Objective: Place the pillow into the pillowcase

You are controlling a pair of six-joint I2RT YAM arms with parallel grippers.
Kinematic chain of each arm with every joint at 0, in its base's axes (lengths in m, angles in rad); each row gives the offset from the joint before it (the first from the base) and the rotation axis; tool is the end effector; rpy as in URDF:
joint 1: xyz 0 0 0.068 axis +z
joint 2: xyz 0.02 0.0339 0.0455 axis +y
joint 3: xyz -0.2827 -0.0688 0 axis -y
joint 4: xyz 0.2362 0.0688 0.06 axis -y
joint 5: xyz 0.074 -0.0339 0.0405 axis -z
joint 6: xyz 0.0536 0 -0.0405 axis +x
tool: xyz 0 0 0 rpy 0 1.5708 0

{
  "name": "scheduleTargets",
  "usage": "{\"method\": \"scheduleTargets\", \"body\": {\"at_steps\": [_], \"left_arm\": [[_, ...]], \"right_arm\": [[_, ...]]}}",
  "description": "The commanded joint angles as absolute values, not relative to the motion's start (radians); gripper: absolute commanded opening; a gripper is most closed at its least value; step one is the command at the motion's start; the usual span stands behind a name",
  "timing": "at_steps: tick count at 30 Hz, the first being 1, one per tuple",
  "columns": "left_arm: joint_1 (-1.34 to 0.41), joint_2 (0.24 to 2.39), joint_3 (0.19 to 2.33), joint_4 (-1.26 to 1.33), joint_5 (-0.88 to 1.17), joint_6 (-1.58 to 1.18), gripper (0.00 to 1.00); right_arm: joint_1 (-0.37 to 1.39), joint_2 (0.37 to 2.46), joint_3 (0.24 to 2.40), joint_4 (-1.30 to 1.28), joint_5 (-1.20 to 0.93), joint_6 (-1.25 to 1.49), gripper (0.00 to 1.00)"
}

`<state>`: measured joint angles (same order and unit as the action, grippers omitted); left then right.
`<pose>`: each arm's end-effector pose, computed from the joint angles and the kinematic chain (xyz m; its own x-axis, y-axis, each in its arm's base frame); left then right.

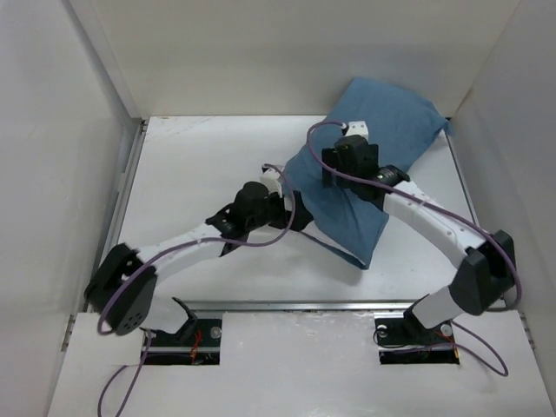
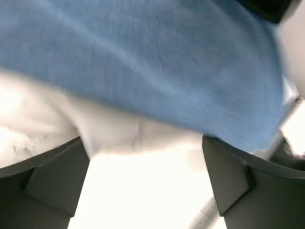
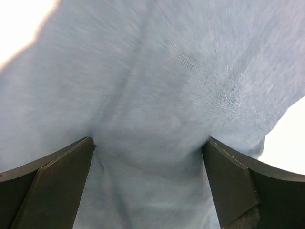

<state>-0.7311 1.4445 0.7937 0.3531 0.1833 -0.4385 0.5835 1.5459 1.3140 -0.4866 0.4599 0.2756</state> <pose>0.2390 -0.2275 0.2614 -0.5315 -0.0841 -0.8429 0.6191 0.6405 -0.4543 0.3039 0.1721 0.3199 -0.5871 -0.0954 -0.8039 -0.0573 0.9954 -0.0763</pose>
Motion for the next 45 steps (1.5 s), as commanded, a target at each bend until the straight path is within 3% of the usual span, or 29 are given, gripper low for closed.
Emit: {"method": "scheduleTargets", "body": {"at_steps": [1,5,6,10,12,16,20,23,28,31,32,35,36,39,40,45], "left_arm": [[-0.776,1.216,0.756,0.220,0.192,-0.489,1.00],[-0.785,0.900,0.697,0.012,-0.009,-0.569,1.00],[-0.766,0.869,0.683,-0.041,-0.147,-0.606,1.00],[-0.622,0.833,0.683,-0.248,-0.316,-0.776,1.00],[-0.533,0.873,0.660,-0.235,-0.299,-0.802,1.00],[-0.407,0.951,0.608,-0.088,-0.158,-0.779,1.00],[-0.292,1.022,0.597,-0.023,-0.063,-0.759,1.00],[-0.221,1.052,0.575,0.023,-0.009,-0.732,1.00],[-0.199,1.052,0.522,0.112,0.084,-0.686,1.00],[-0.199,1.052,0.522,0.124,0.098,-0.664,1.00],[-0.199,1.052,0.522,0.124,0.098,-0.641,1.00],[-0.199,1.042,0.522,0.136,0.120,-0.632,1.00],[-0.199,1.042,0.522,0.137,0.120,-0.620,1.00],[-0.199,1.032,0.512,0.146,0.129,-0.606,1.00],[-0.199,1.032,0.512,0.146,0.129,-0.606,1.00],[-0.199,1.052,0.512,0.219,0.259,-0.511,1.00]], "right_arm": [[0.614,1.383,1.277,-0.374,0.405,0.265,1.00],[0.690,1.195,1.192,-0.335,0.264,0.218,1.00],[0.709,1.181,1.183,-0.334,0.224,0.181,1.00],[0.871,1.212,1.169,-0.345,0.109,0.065,1.00],[0.974,1.309,1.228,-0.377,0.118,0.014,0.95],[1.020,1.518,1.336,-0.469,0.118,-0.061,0.89],[1.031,1.684,1.408,-0.436,0.306,-0.061,0.89],[1.040,1.755,1.442,-0.407,0.575,-0.031,0.93],[1.040,1.808,1.410,-0.298,0.866,-0.040,0.94],[1.040,1.894,1.399,-0.287,1.018,-0.025,0.88],[1.040,1.917,1.399,-0.287,1.093,-0.025,0.85],[1.040,2.000,1.399,-0.253,1.207,-0.025,0.63],[1.040,2.017,1.399,-0.241,1.233,-0.025,0.33],[1.040,2.056,1.399,-0.227,1.289,0.012,0.13],[1.040,2.056,1.408,-0.227,1.289,0.027,0.00],[1.040,1.872,1.408,-0.227,1.160,0.054,0.00]]}}
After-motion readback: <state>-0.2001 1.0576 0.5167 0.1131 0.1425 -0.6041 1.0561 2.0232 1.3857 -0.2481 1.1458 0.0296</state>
